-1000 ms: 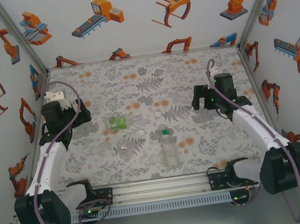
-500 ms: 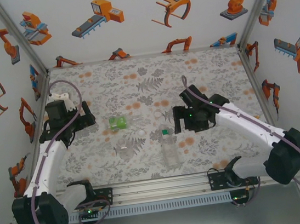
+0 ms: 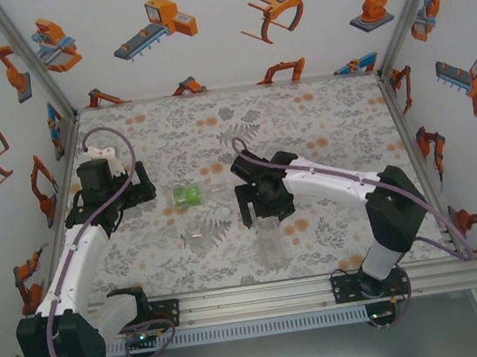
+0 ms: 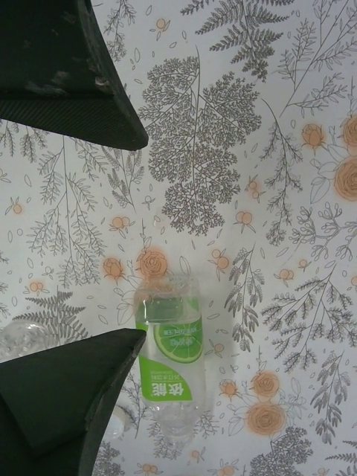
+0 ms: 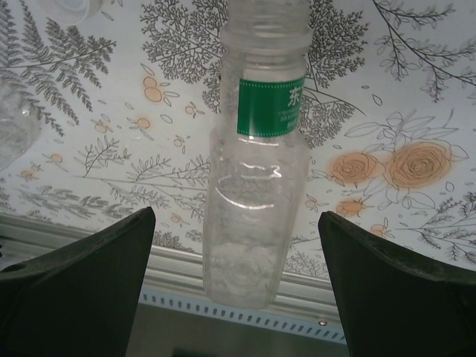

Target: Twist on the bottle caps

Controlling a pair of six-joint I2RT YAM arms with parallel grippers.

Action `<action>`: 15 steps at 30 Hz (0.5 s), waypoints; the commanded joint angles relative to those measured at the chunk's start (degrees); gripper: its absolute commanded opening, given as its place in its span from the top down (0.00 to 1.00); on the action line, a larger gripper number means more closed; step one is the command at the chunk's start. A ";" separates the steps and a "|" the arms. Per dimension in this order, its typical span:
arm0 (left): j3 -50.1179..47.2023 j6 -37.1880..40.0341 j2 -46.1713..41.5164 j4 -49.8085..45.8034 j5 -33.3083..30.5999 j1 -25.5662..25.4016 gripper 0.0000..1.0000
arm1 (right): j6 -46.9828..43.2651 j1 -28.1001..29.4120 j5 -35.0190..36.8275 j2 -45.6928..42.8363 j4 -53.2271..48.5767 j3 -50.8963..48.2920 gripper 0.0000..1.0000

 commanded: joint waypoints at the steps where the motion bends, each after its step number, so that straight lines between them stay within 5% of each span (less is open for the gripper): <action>1: 1.72 -0.04 -1.17 -0.98 -0.98 -0.30 0.03 | 1.01 0.22 0.96 2.85 -0.90 1.69 0.21; 15: 1.81 -0.80 -1.97 -1.77 -0.87 -0.74 0.03 | 1.45 0.32 -0.43 9.12 3.11 -0.62 0.42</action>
